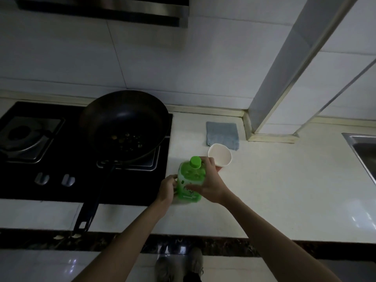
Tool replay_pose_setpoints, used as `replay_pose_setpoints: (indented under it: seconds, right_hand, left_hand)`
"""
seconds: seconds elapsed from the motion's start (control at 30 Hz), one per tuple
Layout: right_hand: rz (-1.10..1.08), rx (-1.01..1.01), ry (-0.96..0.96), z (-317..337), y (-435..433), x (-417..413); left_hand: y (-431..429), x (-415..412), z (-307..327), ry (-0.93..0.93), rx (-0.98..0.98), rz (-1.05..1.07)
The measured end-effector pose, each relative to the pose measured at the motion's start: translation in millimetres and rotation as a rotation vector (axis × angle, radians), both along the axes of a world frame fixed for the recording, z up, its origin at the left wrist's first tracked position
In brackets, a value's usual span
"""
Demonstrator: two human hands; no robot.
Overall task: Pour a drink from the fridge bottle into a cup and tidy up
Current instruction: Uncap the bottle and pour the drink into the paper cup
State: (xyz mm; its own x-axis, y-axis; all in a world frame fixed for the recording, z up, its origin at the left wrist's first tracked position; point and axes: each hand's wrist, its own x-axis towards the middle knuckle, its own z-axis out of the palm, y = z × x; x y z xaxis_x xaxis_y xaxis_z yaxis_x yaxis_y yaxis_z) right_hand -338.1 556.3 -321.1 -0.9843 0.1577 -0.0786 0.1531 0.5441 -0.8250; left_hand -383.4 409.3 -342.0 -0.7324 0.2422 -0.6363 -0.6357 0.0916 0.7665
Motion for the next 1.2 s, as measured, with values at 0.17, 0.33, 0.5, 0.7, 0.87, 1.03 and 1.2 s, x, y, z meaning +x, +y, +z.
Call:
replay_pose_setpoints:
  seconds: [0.17,0.33,0.5,0.7,0.87,1.03,1.2]
  right_hand:
    - [0.066,0.007,0.021,-10.6,3.6,-0.9]
    - [0.101,0.016,0.066,-19.0,3.5,3.5]
    - [0.094,-0.008,0.073,-22.8,3.1,6.1]
    - [0.089,-0.028,0.019,-5.3,5.9,18.9]
    - [-0.095,0.178,0.057,36.1,-10.4,24.5]
    - [-0.078,0.531,-0.132,56.8,-23.3,8.6]
    - [-0.143,0.696,-0.162,64.5,-32.2,-3.2]
  left_hand:
    - [-1.4,-2.1,-15.0,0.068,-0.033,-0.005]
    - [-10.3,1.1,-18.6,0.131,-0.045,-0.115]
    - [-27.3,0.4,-23.1,0.329,-0.099,-0.514]
    - [-22.6,-7.2,-19.4,0.577,-0.086,-0.619]
    - [-11.3,-7.6,-20.4,0.540,-0.006,-0.503]
    - [-6.2,-5.5,-17.8,0.604,-0.017,-0.432]
    - [-3.7,-6.5,-18.3,0.563,-0.028,-0.424]
